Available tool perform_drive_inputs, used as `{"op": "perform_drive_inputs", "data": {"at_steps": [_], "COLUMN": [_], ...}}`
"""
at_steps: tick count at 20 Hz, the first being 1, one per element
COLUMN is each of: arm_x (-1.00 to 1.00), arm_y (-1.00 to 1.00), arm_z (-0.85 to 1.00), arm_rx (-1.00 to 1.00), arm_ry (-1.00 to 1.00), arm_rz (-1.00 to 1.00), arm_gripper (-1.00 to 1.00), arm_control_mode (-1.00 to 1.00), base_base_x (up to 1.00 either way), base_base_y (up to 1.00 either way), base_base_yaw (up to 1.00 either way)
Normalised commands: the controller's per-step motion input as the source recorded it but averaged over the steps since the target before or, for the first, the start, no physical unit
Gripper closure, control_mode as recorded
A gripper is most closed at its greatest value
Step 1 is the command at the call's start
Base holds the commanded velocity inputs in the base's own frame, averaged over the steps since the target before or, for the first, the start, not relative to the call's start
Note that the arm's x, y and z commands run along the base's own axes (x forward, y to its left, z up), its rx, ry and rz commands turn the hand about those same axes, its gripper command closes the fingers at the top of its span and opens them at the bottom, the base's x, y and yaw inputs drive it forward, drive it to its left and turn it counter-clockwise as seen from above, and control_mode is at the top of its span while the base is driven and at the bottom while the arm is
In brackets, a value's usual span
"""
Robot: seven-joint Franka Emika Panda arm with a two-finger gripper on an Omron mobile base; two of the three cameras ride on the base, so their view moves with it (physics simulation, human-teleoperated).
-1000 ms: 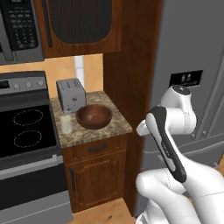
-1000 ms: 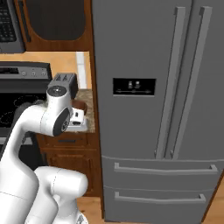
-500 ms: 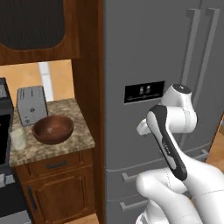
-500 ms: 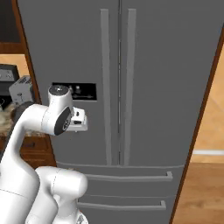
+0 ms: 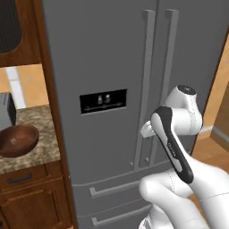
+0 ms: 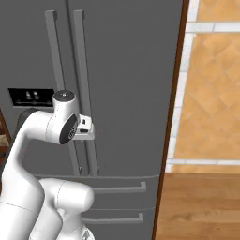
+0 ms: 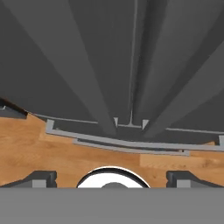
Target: Grab a lemon wedge from the fridge and one ice cube from the ice bowl, and put them in the glass of lemonade.
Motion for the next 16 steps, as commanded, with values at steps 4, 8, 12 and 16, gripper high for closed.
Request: {"op": "perform_drive_inputs", "data": {"at_steps": [4, 8, 12, 16], "arm_x": [0.00, 0.00, 0.00, 0.00], "arm_y": [0.00, 0.00, 0.00, 0.00], "arm_z": [0.00, 0.00, 0.00, 0.00], "arm_rx": [0.00, 0.00, 0.00, 0.00], "arm_ry": [0.00, 0.00, 0.00, 0.00], "arm_rz": [0.00, 0.00, 0.00, 0.00], "arm_gripper": [-1.00, -1.00, -1.00, -1.00], "arm_control_mode": [1.00, 1.00, 1.00, 1.00], "base_base_x": [-0.24, -0.53, -0.36, 0.00], "base_base_y": [-0.23, -0.38, -0.37, -0.23], "base_base_yaw": [-0.08, -0.05, 0.03, 0.17]}}
